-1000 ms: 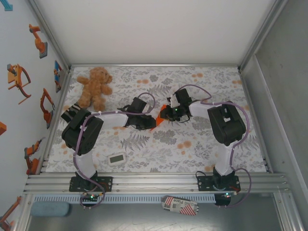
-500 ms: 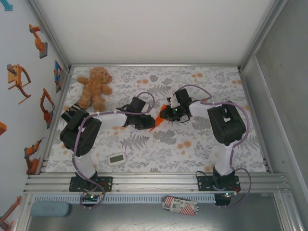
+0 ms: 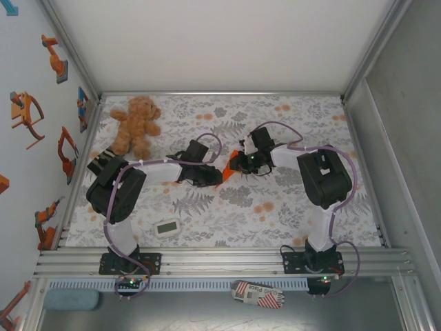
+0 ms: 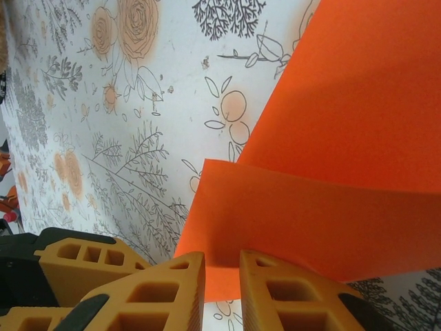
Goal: Fold a paper plane with a square sheet of paper (pick it up from the middle)
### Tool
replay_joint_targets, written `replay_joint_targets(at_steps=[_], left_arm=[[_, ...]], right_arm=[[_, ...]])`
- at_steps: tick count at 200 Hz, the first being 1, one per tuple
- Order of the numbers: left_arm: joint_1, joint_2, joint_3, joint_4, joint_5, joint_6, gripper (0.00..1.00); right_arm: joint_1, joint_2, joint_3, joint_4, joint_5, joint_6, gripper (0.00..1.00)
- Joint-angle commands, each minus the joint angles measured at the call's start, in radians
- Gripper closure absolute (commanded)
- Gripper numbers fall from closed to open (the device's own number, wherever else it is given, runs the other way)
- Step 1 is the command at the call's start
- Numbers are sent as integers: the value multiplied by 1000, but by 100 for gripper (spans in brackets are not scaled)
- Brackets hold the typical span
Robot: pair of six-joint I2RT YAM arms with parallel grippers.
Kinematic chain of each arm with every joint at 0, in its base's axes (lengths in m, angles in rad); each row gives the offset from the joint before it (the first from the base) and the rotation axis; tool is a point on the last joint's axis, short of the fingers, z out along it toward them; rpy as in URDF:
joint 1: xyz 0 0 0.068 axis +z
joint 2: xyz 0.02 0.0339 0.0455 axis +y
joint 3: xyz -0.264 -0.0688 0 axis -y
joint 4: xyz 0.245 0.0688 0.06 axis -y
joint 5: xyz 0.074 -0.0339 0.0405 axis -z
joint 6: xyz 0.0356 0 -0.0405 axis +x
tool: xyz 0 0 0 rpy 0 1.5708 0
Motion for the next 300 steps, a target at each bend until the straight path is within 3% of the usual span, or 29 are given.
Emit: replay_joint_targets(at_steps=[1,36,78,162,300], left_arm=[[5,-29,-14,-12,9,28,69],[4,-34,-20,4,6,30,67],[4,-6,-6,-1,4,22,73],[5,-33,25,-9,3,30,71],[1,21,18,-28,-14,31,84]], right_arm=[[4,8,25,-27,12,-14,80],[4,12,29,-35,18,-16,80],[4,15,33,-36,15,-15,80],[3,7,33,-36,4,-19,80],[4,16,31,-47,22,-20,80]])
